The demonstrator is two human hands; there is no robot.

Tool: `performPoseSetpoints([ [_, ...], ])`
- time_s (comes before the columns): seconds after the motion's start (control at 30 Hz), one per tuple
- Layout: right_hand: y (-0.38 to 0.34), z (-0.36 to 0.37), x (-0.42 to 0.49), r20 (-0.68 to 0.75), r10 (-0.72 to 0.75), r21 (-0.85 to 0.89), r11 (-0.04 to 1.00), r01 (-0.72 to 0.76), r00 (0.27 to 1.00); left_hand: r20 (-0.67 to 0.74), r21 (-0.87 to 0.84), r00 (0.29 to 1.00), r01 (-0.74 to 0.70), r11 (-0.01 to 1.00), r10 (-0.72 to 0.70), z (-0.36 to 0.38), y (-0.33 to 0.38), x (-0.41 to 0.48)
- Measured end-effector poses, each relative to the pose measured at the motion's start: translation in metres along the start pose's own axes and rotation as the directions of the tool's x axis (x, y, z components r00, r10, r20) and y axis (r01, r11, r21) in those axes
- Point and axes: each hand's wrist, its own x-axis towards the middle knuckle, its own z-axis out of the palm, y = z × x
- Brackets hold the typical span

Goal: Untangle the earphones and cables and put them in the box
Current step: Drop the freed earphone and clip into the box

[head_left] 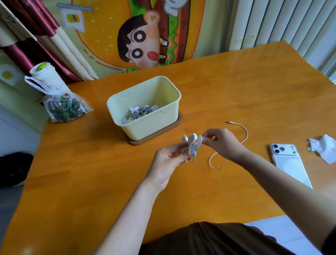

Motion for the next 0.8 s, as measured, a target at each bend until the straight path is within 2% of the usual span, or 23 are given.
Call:
performPoseSetpoints([
  [0.1, -0.004, 0.008, -0.005, 0.027, 0.017, 0.127, 0.992, -0.020, 1.000, 0.000, -0.171, 1.000, -0.009, 0.985, 0.009, 0.004, 0.006, 0.001],
  [0.23, -0.009, 0.019, -0.009, 0.116, 0.015, 0.190, 0.981, -0.037, 0.993, -0.024, -0.297, 0.999, -0.044, 0.954, 0.039, 0.006, 0.010, 0.004],
  [0.43, -0.012, 0.031, -0.013, 0.139, 0.029, 0.214, 0.975, -0.059, 0.990, -0.189, -0.431, 0.980, -0.028, 0.902, -0.060, 0.004, 0.011, 0.011],
  [0.5, -0.012, 0.038, -0.018, 0.131, 0.016, 0.206, 0.978, -0.043, 0.991, -0.246, -0.411, 0.966, -0.026, 0.911, -0.084, 0.005, 0.008, 0.011],
  [0.63, -0.013, 0.049, -0.030, 0.127, -0.015, 0.176, 0.984, -0.007, 0.992, -0.392, -0.212, 0.919, -0.043, 0.976, -0.045, 0.003, -0.004, 0.010],
  [0.7, -0.017, 0.046, -0.032, 0.150, -0.046, 0.089, 0.995, 0.033, 0.988, -0.448, 0.062, 0.891, -0.042, 0.997, 0.065, -0.003, -0.014, 0.011],
  [0.77, -0.021, 0.039, -0.029, 0.193, -0.071, 0.007, 0.997, 0.071, 0.979, -0.391, 0.357, 0.897, -0.060, 0.932, 0.207, -0.010, -0.021, 0.013],
  [0.8, -0.022, 0.034, -0.027, 0.213, -0.078, -0.032, 0.996, 0.087, 0.974, -0.347, 0.449, 0.906, -0.066, 0.891, 0.242, -0.011, -0.023, 0.013],
])
